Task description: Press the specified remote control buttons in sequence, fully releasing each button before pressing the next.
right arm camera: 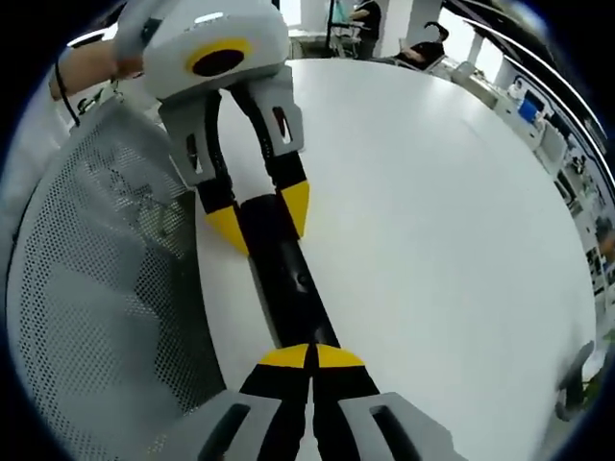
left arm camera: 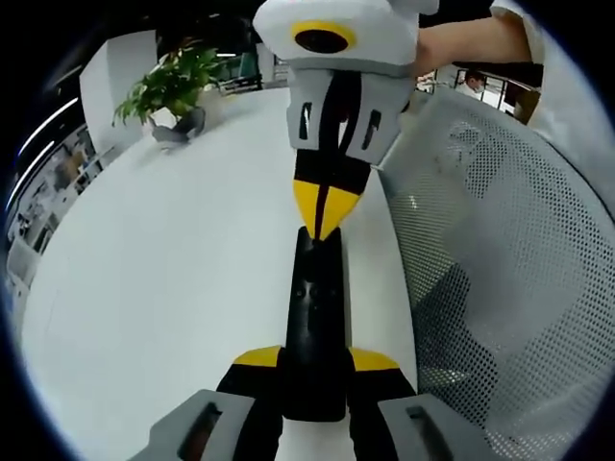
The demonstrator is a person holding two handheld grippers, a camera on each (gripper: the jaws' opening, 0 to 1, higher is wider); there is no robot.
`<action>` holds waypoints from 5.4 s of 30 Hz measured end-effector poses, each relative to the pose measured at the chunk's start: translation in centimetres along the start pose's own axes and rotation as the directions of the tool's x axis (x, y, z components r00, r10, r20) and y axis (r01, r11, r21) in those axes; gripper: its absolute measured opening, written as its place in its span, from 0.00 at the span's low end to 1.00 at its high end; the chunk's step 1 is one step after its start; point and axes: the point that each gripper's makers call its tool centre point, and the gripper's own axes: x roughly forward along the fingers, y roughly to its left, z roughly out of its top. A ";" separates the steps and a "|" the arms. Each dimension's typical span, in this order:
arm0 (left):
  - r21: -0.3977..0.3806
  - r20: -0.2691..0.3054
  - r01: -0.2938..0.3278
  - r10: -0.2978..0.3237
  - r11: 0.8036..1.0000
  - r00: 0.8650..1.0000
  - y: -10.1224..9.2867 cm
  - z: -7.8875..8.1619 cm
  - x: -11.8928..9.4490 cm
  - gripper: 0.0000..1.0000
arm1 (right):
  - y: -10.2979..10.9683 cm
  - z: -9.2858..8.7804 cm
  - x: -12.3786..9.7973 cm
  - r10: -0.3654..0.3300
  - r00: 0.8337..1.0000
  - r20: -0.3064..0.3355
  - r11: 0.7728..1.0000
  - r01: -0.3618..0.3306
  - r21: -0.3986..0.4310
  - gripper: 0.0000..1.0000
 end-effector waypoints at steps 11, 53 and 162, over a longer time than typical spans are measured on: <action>-0.008 0.004 -0.004 0.004 1.000 1.000 0.0 -0.1 0.0 0.24 | 0.2 0.0 -0.1 0.007 1.000 -0.018 1.000 -0.007 0.019 0.00; -0.009 -0.013 -0.003 0.003 1.000 1.000 -0.1 0.2 0.0 0.24 | 0.3 -0.3 0.0 -0.022 0.997 -0.077 0.998 0.017 -0.065 0.00; 0.030 0.080 0.026 -0.028 0.999 0.996 -0.1 0.2 0.0 0.24 | 1.4 1.5 1.0 0.064 0.994 -0.094 0.925 -0.094 -0.367 0.08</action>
